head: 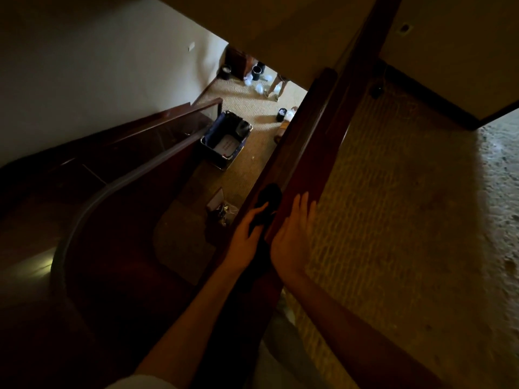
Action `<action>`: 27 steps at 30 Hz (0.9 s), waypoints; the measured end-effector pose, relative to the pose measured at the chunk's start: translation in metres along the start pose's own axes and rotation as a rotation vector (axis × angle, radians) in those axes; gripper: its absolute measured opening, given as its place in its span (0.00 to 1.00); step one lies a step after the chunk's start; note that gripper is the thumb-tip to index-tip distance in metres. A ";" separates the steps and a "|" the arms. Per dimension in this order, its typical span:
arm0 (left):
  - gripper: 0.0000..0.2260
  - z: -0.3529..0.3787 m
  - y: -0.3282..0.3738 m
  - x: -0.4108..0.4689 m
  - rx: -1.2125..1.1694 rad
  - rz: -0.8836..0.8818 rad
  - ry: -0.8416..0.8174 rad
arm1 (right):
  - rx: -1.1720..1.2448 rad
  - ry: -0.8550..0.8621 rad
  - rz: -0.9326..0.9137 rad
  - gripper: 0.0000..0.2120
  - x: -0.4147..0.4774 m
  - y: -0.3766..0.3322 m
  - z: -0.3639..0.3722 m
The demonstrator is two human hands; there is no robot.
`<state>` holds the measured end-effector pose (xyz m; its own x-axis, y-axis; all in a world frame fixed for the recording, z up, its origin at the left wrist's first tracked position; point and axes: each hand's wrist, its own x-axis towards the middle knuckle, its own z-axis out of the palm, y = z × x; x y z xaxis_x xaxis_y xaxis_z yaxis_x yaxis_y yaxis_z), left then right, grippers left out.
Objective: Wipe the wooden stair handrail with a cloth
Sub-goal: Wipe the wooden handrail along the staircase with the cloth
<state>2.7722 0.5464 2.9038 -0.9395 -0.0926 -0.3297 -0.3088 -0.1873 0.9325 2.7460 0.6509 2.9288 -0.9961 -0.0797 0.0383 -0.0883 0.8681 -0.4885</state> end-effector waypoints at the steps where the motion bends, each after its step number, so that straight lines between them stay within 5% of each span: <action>1: 0.20 0.003 0.003 0.008 0.015 0.000 0.005 | -0.039 0.017 0.012 0.28 0.006 0.006 0.003; 15: 0.17 0.087 0.081 0.236 0.166 0.063 0.047 | -0.220 -0.082 -0.064 0.29 0.183 0.042 -0.003; 24: 0.19 0.057 0.064 0.113 0.157 -0.126 0.194 | -0.222 -0.168 -0.020 0.34 0.180 0.036 -0.011; 27: 0.17 0.067 0.084 0.147 0.195 -0.134 0.156 | -0.224 -0.148 -0.031 0.33 0.178 0.037 -0.013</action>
<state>2.5979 0.5823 2.9436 -0.8590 -0.2324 -0.4562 -0.4654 -0.0172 0.8849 2.5648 0.6751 2.9286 -0.9828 -0.1638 -0.0854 -0.1337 0.9498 -0.2830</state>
